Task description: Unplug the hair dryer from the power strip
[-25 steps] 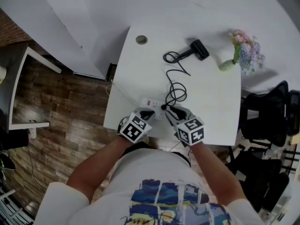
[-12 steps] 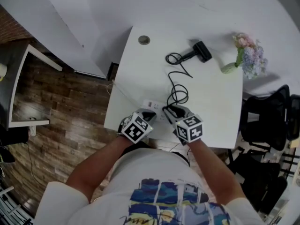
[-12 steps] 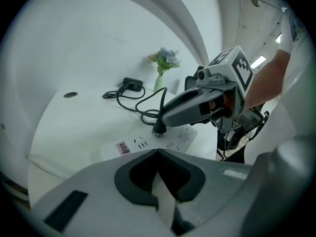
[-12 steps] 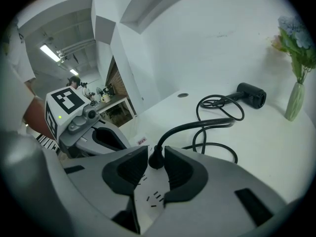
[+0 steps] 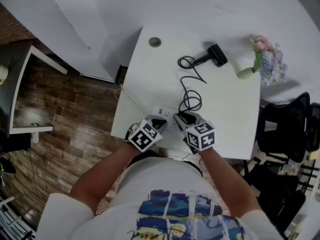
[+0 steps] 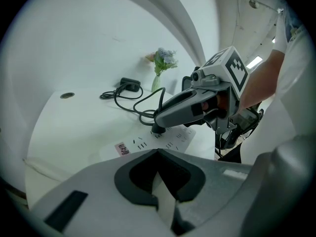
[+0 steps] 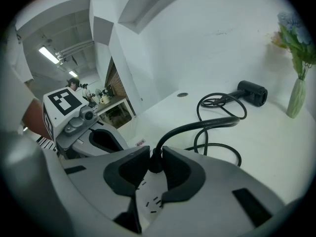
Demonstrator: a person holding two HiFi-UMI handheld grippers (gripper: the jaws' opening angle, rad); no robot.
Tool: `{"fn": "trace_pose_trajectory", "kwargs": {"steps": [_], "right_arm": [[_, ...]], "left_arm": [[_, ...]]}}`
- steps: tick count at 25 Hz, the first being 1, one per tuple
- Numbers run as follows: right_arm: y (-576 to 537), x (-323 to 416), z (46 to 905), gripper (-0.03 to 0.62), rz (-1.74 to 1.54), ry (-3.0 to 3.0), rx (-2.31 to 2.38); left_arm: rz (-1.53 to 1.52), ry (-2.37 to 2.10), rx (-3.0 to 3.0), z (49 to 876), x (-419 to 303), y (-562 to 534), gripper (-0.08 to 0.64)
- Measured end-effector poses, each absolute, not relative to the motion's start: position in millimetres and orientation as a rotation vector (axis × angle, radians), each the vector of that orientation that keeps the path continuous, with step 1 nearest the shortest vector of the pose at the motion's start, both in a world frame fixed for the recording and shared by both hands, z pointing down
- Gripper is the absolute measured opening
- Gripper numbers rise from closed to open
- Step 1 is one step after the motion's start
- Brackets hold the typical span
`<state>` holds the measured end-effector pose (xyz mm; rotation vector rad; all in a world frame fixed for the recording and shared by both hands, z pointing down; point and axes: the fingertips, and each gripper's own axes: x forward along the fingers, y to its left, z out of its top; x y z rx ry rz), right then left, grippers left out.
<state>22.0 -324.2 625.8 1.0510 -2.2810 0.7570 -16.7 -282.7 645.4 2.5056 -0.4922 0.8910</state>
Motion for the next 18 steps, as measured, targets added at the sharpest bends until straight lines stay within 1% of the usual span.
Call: {"fn": "trace_pose_trajectory", "kwargs": {"steps": [18], "right_arm": [[-323.9, 21.0, 620.9, 0.055, 0.724, -2.283, 1.058]], "left_arm": [[0.902, -0.464, 2.484, 645.8, -15.1, -284.4, 0.002]]}}
